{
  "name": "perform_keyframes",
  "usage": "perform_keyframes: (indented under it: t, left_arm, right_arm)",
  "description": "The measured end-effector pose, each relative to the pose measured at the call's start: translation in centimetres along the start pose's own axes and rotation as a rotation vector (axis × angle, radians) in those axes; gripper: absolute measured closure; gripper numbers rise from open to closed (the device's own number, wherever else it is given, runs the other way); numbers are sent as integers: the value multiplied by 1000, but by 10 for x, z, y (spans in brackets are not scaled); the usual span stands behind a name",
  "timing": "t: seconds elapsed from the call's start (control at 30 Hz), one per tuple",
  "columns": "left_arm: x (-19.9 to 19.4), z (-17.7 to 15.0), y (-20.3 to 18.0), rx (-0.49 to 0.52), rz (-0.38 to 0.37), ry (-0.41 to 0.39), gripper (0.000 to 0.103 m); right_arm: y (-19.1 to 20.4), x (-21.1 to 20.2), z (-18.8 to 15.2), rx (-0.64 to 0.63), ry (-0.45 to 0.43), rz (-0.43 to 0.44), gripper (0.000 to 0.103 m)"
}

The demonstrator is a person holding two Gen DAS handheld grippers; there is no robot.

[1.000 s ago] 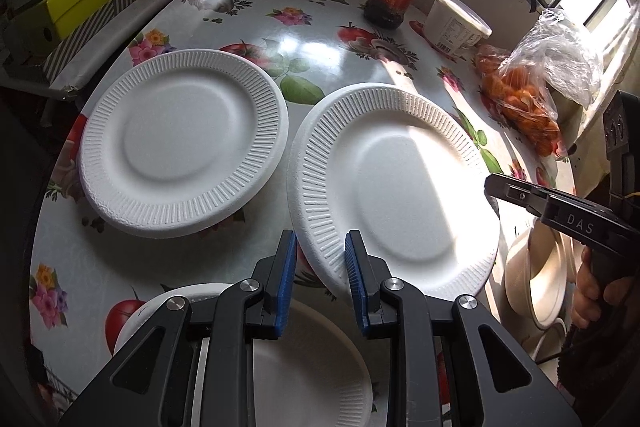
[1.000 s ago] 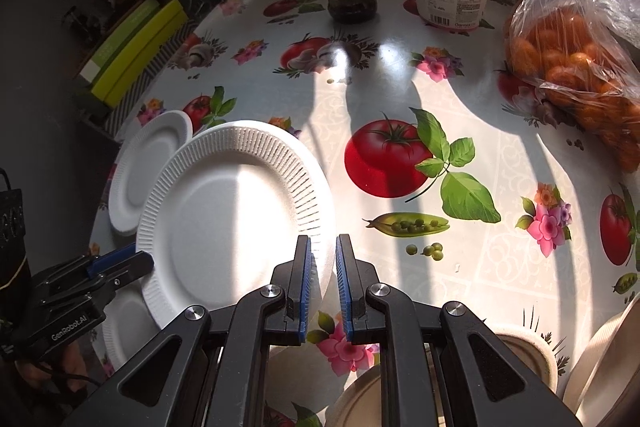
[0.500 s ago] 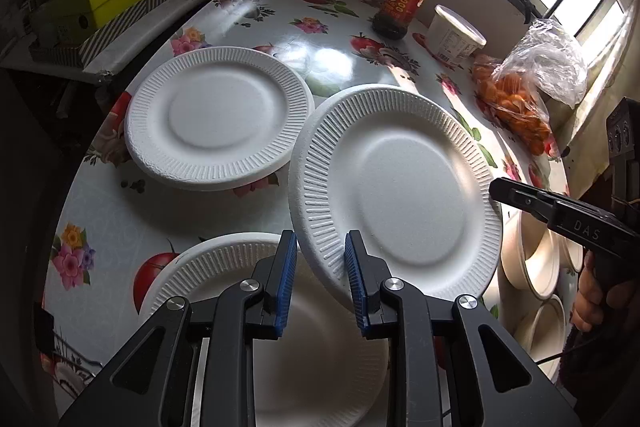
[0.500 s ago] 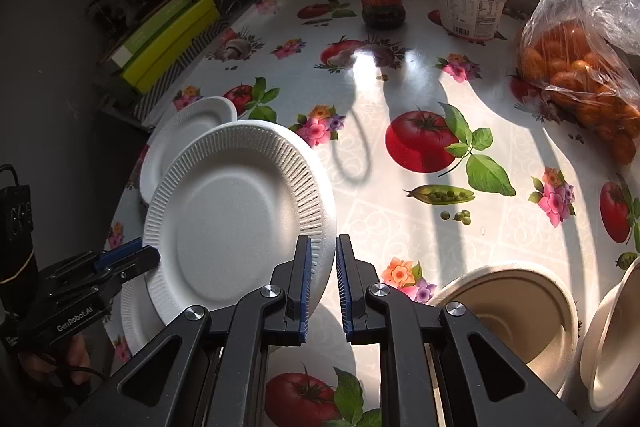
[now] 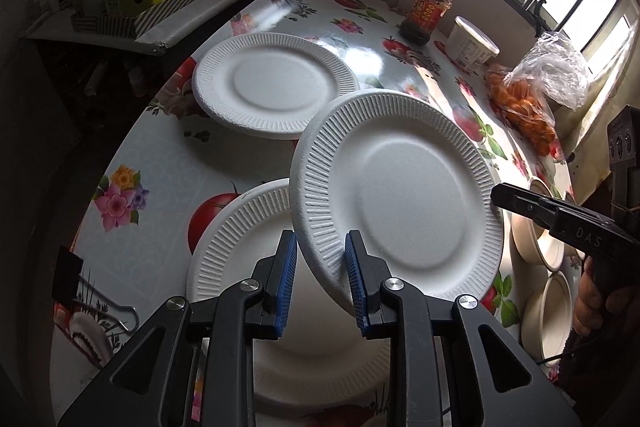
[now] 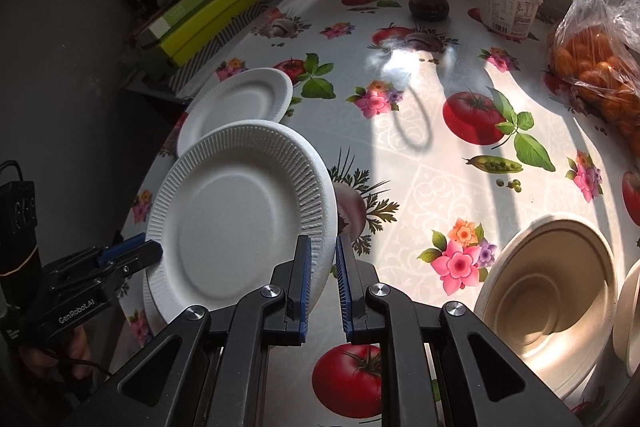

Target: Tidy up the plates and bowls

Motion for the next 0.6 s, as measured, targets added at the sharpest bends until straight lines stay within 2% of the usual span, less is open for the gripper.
perform_keyframes:
  t: [0.6]
  left_arm:
    - [-15,-33,44,-70,40,-7,77]
  right_arm:
    - [41,20,-25,-54,41,49,90]
Point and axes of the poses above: each gripper's, at about its wrist camera, not at the fingertips, and x roughly the way its jaws point, y to its left, z to its top, the point moved 10 cm from there along x, roughly the way its jaws point, and after that the axes turned 9 degrees about z, right-handed, at the moved point
